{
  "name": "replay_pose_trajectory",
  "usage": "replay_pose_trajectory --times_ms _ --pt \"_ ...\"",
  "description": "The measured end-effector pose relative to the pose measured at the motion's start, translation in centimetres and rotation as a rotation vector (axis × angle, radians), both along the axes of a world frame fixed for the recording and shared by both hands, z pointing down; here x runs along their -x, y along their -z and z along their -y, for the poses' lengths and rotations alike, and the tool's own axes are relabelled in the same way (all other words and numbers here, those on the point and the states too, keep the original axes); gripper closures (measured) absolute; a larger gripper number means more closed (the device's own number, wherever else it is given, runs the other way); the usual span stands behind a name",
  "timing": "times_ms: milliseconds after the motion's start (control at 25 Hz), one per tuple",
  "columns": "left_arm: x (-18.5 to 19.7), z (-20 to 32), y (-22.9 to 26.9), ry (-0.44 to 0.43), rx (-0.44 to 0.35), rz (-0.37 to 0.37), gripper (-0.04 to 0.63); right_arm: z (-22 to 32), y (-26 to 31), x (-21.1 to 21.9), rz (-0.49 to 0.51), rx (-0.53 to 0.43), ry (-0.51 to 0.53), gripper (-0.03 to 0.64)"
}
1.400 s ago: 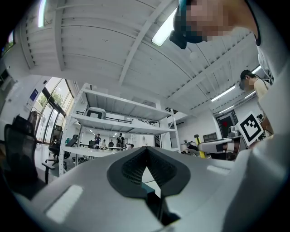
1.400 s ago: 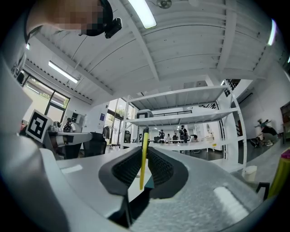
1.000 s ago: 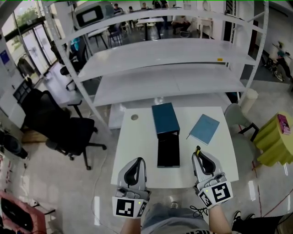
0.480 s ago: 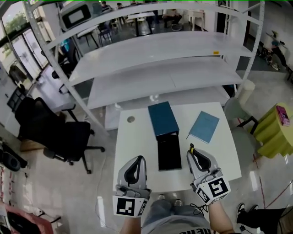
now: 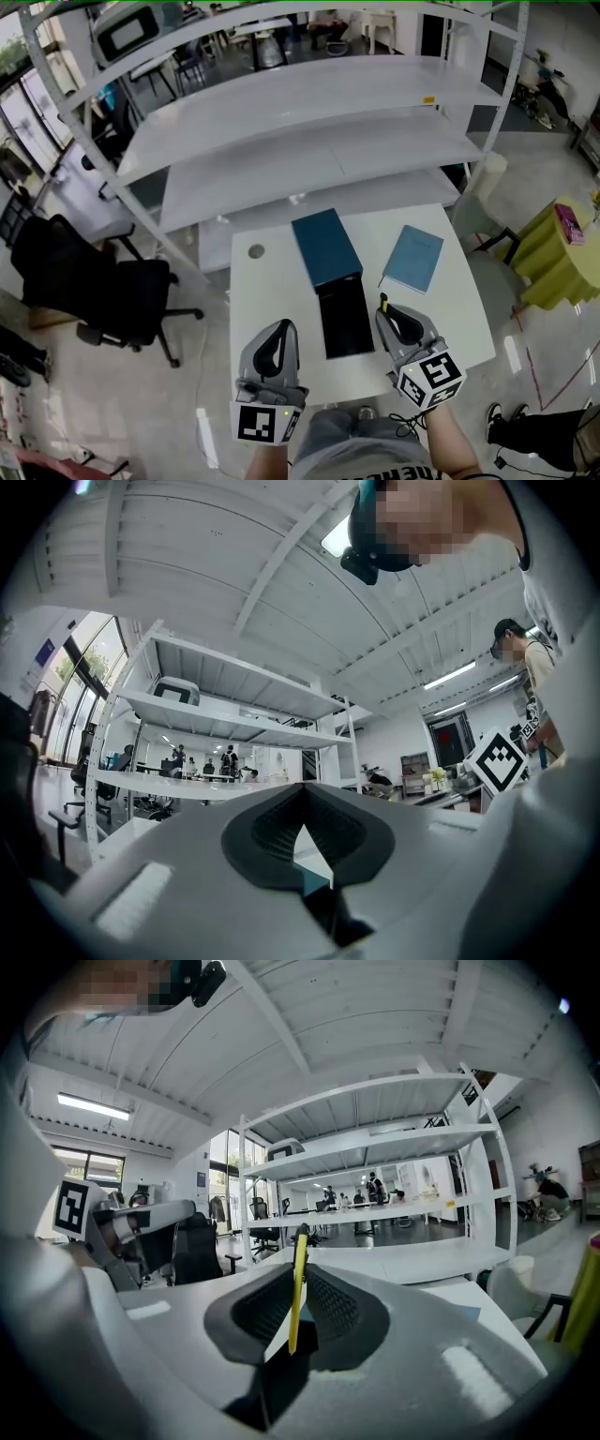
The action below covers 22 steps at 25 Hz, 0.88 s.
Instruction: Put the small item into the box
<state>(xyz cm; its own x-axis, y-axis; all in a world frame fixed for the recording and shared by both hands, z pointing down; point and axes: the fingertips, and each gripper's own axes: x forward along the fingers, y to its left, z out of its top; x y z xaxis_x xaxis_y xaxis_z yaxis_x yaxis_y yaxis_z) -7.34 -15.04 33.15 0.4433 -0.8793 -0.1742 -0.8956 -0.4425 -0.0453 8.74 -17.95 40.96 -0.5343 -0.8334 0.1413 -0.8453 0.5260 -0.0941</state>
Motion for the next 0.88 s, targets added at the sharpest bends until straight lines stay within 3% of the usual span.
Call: replay_pose_trajectory --times_ms 880 --pt "2.4 4.1 -4.3 -0.040 0.102 -0.022 0.581 3.2 -10.0 3.4 -0.078 0.321 0.018 0.571"
